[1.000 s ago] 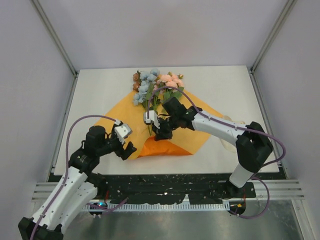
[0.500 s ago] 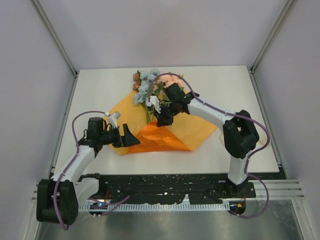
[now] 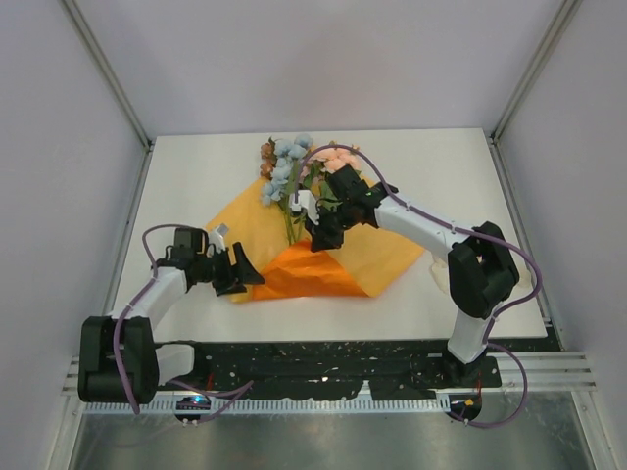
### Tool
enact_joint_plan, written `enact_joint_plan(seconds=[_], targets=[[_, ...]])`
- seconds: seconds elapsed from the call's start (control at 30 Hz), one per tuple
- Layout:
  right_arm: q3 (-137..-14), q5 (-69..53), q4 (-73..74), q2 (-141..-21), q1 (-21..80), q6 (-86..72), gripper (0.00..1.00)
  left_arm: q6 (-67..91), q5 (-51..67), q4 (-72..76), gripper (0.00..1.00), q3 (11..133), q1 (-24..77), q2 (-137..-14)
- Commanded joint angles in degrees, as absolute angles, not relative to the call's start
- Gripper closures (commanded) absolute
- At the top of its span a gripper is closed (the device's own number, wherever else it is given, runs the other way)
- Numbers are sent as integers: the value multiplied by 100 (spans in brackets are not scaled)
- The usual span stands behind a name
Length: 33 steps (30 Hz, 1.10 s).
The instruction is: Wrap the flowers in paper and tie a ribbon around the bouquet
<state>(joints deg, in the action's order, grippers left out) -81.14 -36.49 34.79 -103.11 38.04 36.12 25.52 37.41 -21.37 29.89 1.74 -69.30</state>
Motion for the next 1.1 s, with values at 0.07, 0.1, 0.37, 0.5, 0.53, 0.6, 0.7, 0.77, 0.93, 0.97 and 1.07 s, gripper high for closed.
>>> enact_joint_plan(seconds=[0.07,0.1,0.37,0.5,0.53,0.6,0.7,0.77,0.93,0.97,1.07], targets=[[-8235,-3498,3384,-10107,3753,3630,95,1848,3929,-2768,41,3348,149,-6461],[-8227,-3472,3375,-10116,3744,3639,95,1585,3920,-2890,46,3497,149,-6416],[-8042,-3375,3270,-10108,3700,3604,95,-2339,3656,-4408,37,5245,386,-6099],[-8033,-3287,3234,-10107,3595,3612,95,-5161,3630,-5791,40,5117,597,-6092],[-8051,-3278,3243,-10107,3577,3612,94,-5768,3578,-5896,39,4889,667,-5969],[-8077,-3287,3235,-10081,3516,3586,95,-6466,3595,-5872,38,4493,799,-5784],[-8121,-3366,3243,-10029,3472,3551,94,-6899,3612,-5592,37,4044,1124,-5652],[-8121,-3401,3252,-9993,3472,3533,95,-6750,3420,-4995,37,3754,1361,-5634],[-8112,-3507,3243,-9940,3472,3489,94,-6900,3261,-4229,46,3367,1687,-5844],[-8112,-3516,3243,-9949,3463,3481,95,-6917,3226,-4158,48,3366,1696,-5958],[-8104,-3507,3252,-9949,3463,3480,94,-6926,3120,-4035,54,3410,1696,-6222]])
